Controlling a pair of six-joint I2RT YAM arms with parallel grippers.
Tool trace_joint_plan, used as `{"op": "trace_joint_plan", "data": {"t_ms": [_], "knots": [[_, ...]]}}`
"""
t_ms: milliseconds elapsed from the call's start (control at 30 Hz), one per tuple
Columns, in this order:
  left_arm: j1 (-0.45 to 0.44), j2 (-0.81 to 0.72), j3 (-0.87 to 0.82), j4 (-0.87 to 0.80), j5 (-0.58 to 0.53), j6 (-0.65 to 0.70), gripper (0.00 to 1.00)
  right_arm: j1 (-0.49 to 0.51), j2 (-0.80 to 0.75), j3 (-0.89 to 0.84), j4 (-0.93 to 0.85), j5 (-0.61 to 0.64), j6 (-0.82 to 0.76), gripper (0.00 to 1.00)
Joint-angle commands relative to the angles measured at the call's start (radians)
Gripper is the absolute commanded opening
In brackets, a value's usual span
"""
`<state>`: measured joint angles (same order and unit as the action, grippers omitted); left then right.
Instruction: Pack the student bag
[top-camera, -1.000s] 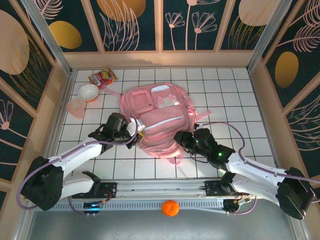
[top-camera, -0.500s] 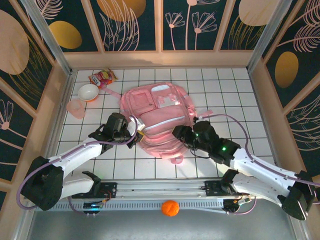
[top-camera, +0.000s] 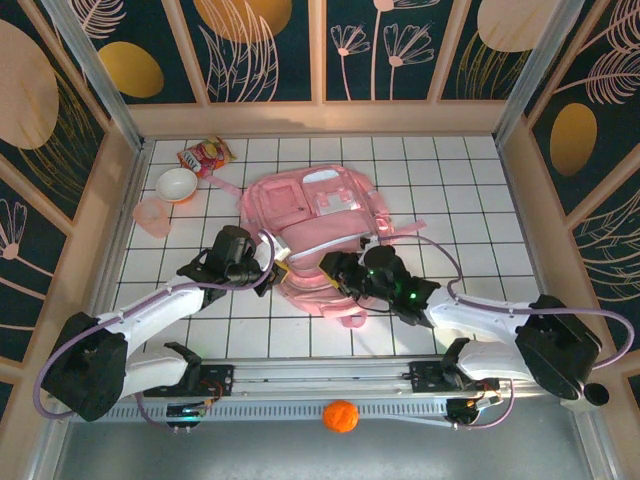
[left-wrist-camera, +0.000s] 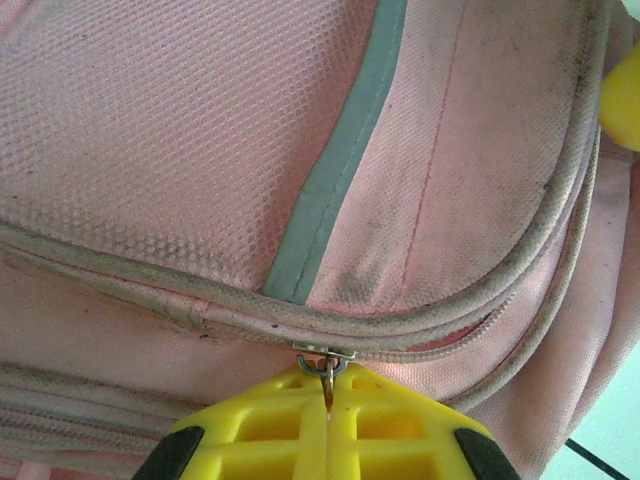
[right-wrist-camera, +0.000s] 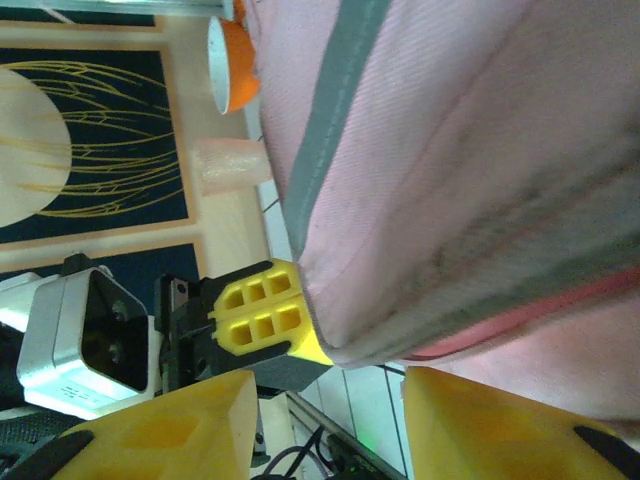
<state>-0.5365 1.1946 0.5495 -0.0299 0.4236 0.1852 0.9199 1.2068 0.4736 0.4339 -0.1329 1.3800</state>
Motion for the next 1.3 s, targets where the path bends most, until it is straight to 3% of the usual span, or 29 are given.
{"op": "trace_joint_plan", "data": {"t_ms": [0, 267, 400, 633, 967, 1133, 1267], "knots": [[-0.004, 0.006, 0.010, 0.087, 0.056, -0.020, 0.00, 0.009, 0.031, -0.013, 0.128, 0.007, 0.042, 0.40], [-0.006, 0.005, 0.016, 0.090, 0.081, -0.037, 0.00, 0.010, 0.113, 0.001, 0.180, 0.026, 0.045, 0.30], [-0.011, -0.003, 0.005, 0.104, 0.087, -0.055, 0.00, 0.010, 0.151, 0.006, 0.238, 0.048, 0.053, 0.13], [-0.072, 0.000, -0.007, 0.130, 0.104, -0.095, 0.01, 0.010, 0.193, 0.025, 0.298, 0.104, 0.054, 0.00], [-0.161, 0.006, -0.002, 0.273, 0.147, -0.222, 0.10, -0.004, 0.267, 0.094, 0.301, 0.099, 0.012, 0.00], [-0.165, -0.012, 0.011, 0.235, 0.109, -0.176, 0.27, -0.036, 0.258, 0.102, 0.264, 0.029, -0.067, 0.00], [-0.164, -0.082, 0.041, 0.023, 0.107, 0.081, 0.52, -0.076, 0.235, 0.166, 0.060, -0.094, -0.244, 0.00]]}}
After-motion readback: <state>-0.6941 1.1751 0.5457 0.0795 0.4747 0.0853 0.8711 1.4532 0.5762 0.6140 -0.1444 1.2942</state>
